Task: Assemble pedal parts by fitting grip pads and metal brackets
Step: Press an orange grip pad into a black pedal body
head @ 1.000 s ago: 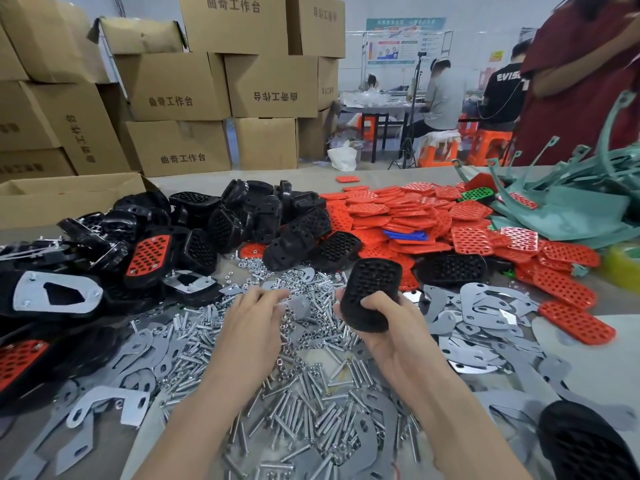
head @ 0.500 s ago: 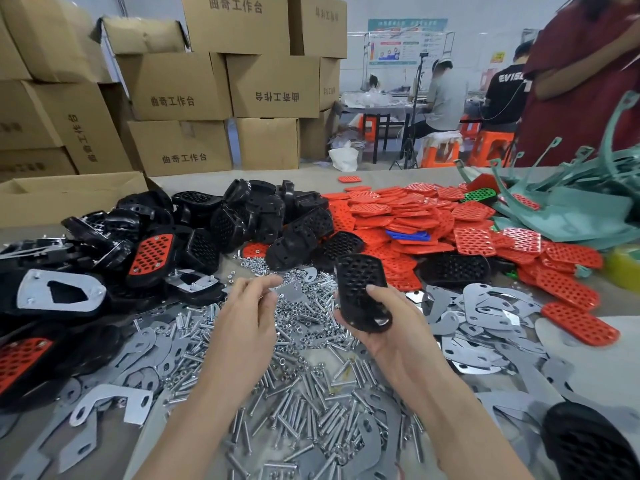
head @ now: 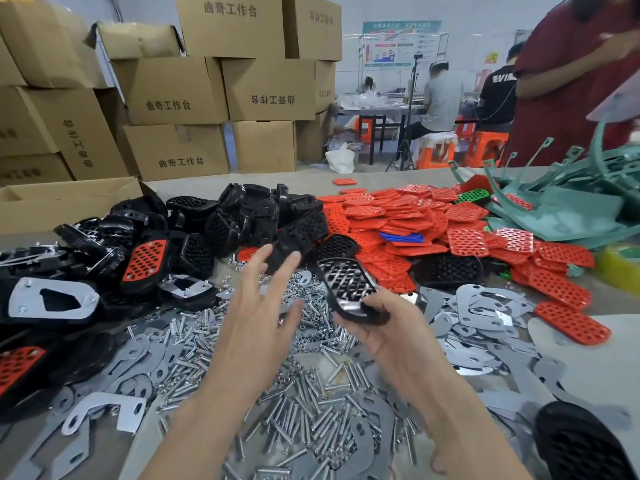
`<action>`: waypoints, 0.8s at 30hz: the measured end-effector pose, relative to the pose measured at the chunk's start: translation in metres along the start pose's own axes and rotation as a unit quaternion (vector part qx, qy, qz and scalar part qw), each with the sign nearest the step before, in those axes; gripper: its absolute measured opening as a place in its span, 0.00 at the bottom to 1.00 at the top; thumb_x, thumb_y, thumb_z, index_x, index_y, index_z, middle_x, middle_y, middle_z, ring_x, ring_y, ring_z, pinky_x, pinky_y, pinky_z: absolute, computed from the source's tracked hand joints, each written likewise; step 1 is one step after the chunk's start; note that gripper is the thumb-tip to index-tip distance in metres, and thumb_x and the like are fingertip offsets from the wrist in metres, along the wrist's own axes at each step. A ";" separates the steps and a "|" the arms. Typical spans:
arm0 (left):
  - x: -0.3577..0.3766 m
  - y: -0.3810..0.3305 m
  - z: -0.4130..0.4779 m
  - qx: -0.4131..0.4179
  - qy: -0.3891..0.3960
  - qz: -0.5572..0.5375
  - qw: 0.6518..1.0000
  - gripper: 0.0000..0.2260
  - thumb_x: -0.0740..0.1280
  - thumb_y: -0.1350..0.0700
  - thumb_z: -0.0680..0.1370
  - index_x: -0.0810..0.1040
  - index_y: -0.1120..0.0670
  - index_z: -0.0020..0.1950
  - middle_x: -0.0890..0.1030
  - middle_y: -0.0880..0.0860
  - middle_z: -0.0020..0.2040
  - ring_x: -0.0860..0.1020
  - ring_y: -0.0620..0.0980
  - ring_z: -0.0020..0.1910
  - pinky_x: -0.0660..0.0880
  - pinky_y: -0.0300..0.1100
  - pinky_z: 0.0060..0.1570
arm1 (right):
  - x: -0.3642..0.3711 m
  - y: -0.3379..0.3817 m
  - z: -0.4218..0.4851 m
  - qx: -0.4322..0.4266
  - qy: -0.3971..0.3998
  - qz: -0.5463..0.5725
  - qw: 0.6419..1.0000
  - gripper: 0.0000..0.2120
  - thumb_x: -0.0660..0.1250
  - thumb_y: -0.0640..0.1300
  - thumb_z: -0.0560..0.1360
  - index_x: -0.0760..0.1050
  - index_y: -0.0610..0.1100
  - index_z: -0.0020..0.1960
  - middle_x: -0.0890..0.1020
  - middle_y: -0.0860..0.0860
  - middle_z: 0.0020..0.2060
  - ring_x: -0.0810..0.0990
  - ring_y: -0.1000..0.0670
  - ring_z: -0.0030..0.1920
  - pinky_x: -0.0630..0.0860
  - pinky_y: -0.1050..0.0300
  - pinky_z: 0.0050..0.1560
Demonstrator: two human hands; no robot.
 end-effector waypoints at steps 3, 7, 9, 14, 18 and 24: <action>0.008 -0.018 0.001 0.102 0.019 0.030 0.994 0.29 0.73 0.64 0.73 0.74 0.51 0.73 0.71 0.53 0.74 0.72 0.55 0.70 0.75 0.54 0.65 | 0.005 -0.010 -0.001 0.046 0.022 -0.038 0.998 0.10 0.61 0.29 0.79 0.81 0.30 0.52 0.86 0.35 0.49 0.88 0.41 0.46 0.84 0.53 0.39; 0.000 -0.016 -0.003 0.110 -0.029 0.032 0.993 0.29 0.75 0.70 0.68 0.79 0.53 0.67 0.80 0.49 0.63 0.75 0.50 0.60 0.73 0.45 0.61 | 0.012 -0.013 -0.001 0.051 0.027 -0.064 0.996 0.11 0.72 0.48 0.72 0.88 0.42 0.43 0.88 0.42 0.45 0.88 0.45 0.45 0.84 0.54 0.39; -0.002 -0.020 -0.003 0.087 -0.042 0.071 0.993 0.30 0.77 0.70 0.67 0.80 0.53 0.67 0.80 0.52 0.59 0.78 0.53 0.55 0.78 0.49 0.51 | 0.016 -0.014 -0.001 0.047 0.042 -0.043 0.997 0.14 0.75 0.56 0.72 0.89 0.46 0.47 0.88 0.42 0.51 0.88 0.45 0.51 0.85 0.51 0.45; 0.007 -0.044 0.007 0.091 -0.036 0.132 0.986 0.33 0.77 0.72 0.63 0.79 0.58 0.68 0.78 0.59 0.54 0.80 0.60 0.46 0.79 0.52 0.35 | 0.008 -0.013 0.003 -0.017 -0.024 0.003 1.000 0.11 0.74 0.40 0.77 0.83 0.38 0.58 0.86 0.39 0.55 0.87 0.44 0.54 0.85 0.51 0.51; 0.022 -0.056 0.029 0.127 -0.021 0.047 0.991 0.23 0.71 0.61 0.76 0.74 0.55 0.72 0.73 0.53 0.61 0.77 0.52 0.51 0.77 0.46 0.47 | -0.024 0.009 0.010 -0.067 -0.155 0.080 0.982 0.17 0.66 0.32 0.80 0.73 0.34 0.69 0.84 0.36 0.59 0.86 0.43 0.51 0.85 0.52 0.46; 0.090 -0.061 0.094 0.100 0.057 0.133 0.984 0.21 0.61 0.58 0.83 0.66 0.51 0.76 0.69 0.51 0.70 0.69 0.53 0.67 0.68 0.46 0.63 | -0.054 0.038 0.003 -0.124 -0.179 0.269 0.938 0.13 0.65 0.37 0.82 0.76 0.34 0.66 0.87 0.38 0.50 0.89 0.44 0.42 0.87 0.44 0.45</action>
Point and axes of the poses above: each hand's wrist, its own z-axis towards the middle knuckle, its own x-axis out of the palm, y = z × x, the point moved 6 cm from there along z, towards the middle knuckle
